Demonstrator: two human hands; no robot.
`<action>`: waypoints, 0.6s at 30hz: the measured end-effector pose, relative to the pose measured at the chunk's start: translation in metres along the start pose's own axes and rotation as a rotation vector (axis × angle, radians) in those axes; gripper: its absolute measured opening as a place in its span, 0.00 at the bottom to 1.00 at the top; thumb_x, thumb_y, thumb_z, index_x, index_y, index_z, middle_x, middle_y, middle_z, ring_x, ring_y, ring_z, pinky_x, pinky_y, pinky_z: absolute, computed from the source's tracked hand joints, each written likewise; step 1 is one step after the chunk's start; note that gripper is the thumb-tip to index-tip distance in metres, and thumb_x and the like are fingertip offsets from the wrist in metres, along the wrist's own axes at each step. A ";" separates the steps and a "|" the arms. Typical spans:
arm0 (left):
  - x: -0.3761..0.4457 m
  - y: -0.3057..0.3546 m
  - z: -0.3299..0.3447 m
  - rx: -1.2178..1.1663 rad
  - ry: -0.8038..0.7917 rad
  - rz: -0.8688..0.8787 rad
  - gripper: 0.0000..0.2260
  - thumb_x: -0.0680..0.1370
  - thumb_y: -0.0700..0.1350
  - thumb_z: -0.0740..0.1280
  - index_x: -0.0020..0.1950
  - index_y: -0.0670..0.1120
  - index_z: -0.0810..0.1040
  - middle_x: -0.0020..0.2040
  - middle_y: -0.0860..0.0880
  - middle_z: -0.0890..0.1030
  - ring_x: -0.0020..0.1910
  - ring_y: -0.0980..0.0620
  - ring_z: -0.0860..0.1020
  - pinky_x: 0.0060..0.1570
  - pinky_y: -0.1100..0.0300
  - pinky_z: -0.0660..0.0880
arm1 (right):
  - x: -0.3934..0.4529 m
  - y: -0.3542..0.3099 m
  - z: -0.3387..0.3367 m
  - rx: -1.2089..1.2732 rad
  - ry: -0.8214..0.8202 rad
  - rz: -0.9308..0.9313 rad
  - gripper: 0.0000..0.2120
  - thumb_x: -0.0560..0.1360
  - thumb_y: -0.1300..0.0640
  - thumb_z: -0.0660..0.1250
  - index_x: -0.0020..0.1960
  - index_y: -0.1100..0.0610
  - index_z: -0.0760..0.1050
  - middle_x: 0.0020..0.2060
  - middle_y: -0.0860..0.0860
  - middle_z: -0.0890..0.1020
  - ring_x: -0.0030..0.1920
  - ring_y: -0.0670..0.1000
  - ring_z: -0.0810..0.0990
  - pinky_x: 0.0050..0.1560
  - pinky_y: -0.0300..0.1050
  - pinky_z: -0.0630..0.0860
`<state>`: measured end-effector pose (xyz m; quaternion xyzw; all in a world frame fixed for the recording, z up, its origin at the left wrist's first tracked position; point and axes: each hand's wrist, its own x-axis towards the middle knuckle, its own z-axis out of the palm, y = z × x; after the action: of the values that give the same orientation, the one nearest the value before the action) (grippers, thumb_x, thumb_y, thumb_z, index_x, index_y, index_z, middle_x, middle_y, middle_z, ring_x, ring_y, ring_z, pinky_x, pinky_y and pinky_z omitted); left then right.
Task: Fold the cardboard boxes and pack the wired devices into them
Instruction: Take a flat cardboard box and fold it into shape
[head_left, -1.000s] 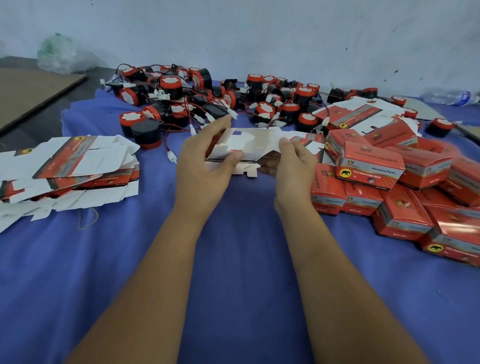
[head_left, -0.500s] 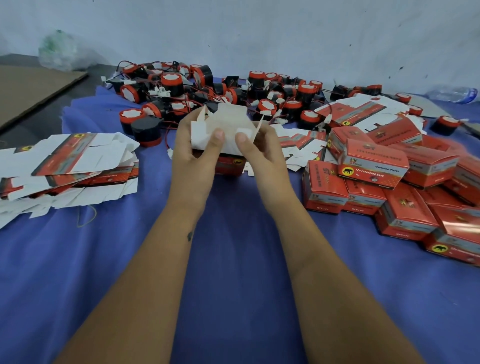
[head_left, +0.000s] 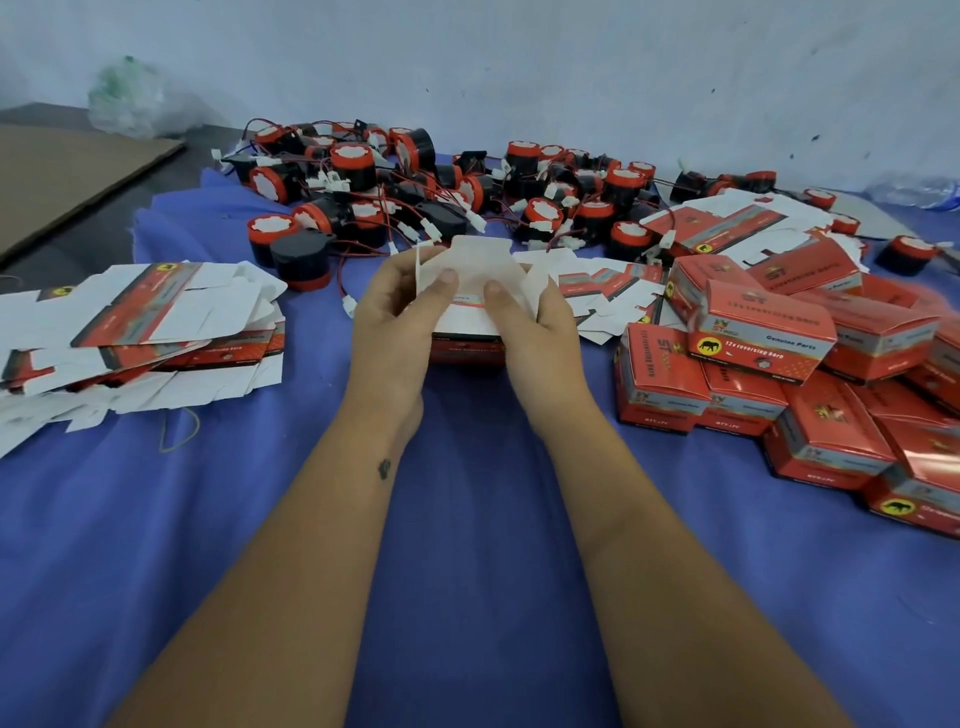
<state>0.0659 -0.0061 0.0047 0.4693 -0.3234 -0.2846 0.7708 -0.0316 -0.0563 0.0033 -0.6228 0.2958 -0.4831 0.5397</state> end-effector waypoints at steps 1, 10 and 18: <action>-0.001 0.002 0.001 -0.071 -0.060 -0.042 0.10 0.79 0.48 0.66 0.58 0.47 0.79 0.55 0.48 0.84 0.55 0.50 0.82 0.55 0.54 0.79 | 0.000 0.001 0.000 0.016 0.015 0.014 0.07 0.80 0.57 0.64 0.50 0.44 0.75 0.53 0.45 0.82 0.55 0.46 0.80 0.58 0.46 0.77; -0.010 -0.004 0.005 0.223 -0.152 0.119 0.12 0.84 0.42 0.58 0.54 0.61 0.73 0.53 0.59 0.78 0.47 0.68 0.77 0.45 0.71 0.74 | -0.002 0.001 0.002 0.156 0.083 0.054 0.09 0.83 0.52 0.59 0.46 0.45 0.75 0.48 0.44 0.80 0.50 0.43 0.80 0.48 0.33 0.77; -0.004 -0.010 0.002 0.263 -0.031 0.114 0.10 0.85 0.44 0.56 0.58 0.60 0.69 0.51 0.62 0.77 0.41 0.74 0.75 0.38 0.74 0.71 | 0.003 -0.006 -0.008 0.390 -0.031 0.179 0.20 0.84 0.47 0.53 0.66 0.56 0.75 0.53 0.50 0.84 0.55 0.41 0.82 0.55 0.38 0.78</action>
<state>0.0604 -0.0081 -0.0045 0.5429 -0.3959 -0.2029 0.7123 -0.0392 -0.0608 0.0095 -0.4851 0.2426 -0.4718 0.6951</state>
